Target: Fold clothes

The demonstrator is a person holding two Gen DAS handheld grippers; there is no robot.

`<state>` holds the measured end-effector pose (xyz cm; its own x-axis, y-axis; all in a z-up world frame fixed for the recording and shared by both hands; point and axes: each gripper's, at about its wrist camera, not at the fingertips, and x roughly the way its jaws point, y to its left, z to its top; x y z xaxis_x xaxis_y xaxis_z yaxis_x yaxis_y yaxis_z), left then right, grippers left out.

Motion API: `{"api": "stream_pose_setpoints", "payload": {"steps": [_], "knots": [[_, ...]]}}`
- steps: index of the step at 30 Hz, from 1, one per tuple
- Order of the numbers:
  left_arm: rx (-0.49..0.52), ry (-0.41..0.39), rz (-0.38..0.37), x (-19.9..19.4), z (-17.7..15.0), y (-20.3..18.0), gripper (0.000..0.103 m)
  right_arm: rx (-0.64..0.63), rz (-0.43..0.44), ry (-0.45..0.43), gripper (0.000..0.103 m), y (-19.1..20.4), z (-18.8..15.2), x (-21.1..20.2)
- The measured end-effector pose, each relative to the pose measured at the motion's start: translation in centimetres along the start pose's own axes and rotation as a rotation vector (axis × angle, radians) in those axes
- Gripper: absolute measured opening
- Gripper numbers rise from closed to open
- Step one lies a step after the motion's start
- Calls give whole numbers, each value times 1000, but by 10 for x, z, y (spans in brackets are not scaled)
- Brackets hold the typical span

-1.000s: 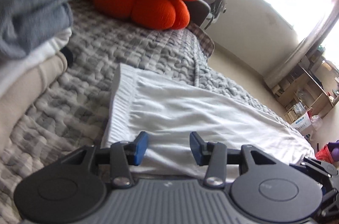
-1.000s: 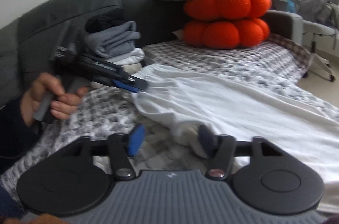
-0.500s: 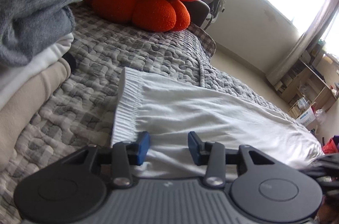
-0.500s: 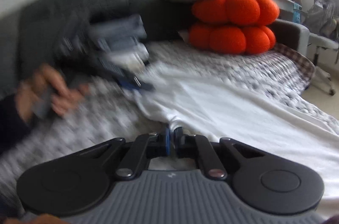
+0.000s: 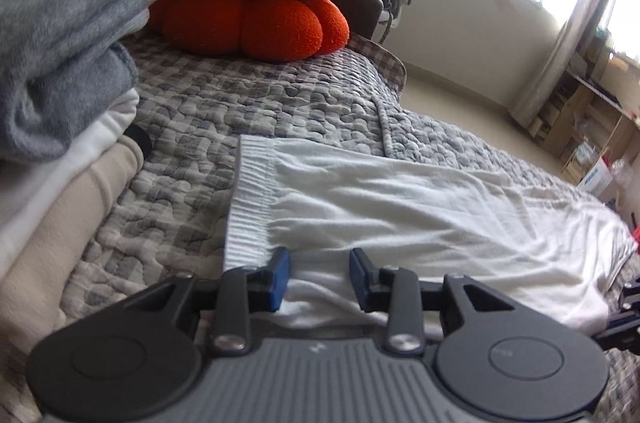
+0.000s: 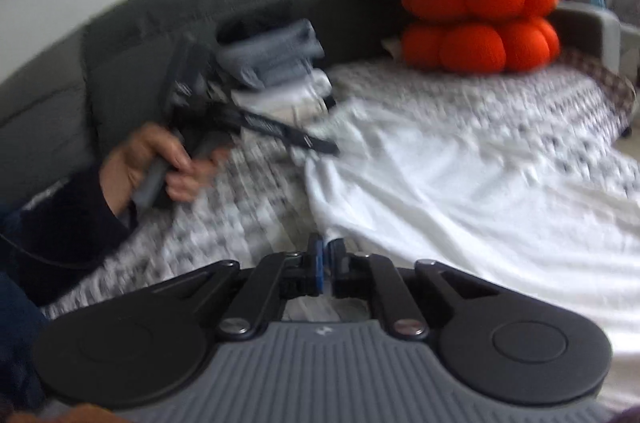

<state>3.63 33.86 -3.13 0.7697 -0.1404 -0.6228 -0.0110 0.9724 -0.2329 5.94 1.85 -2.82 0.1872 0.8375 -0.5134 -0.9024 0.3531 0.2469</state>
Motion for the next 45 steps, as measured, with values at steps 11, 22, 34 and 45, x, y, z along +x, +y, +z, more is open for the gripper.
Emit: {"api": "stream_pose_setpoints", "payload": {"steps": [11, 22, 34, 45], "knots": [[17, -53, 68, -18, 13, -1, 44, 78, -222, -164, 37, -38, 12, -57], [-185, -10, 196, 35, 48, 18, 61, -220, -380, 48, 37, -88, 43, 6], [-141, -96, 174, 32, 33, 11, 18, -266, -460, 62, 0, -86, 55, 25], [-184, -125, 133, 19, 33, 26, 7, -299, -573, 105, 0, -92, 55, 48]]}}
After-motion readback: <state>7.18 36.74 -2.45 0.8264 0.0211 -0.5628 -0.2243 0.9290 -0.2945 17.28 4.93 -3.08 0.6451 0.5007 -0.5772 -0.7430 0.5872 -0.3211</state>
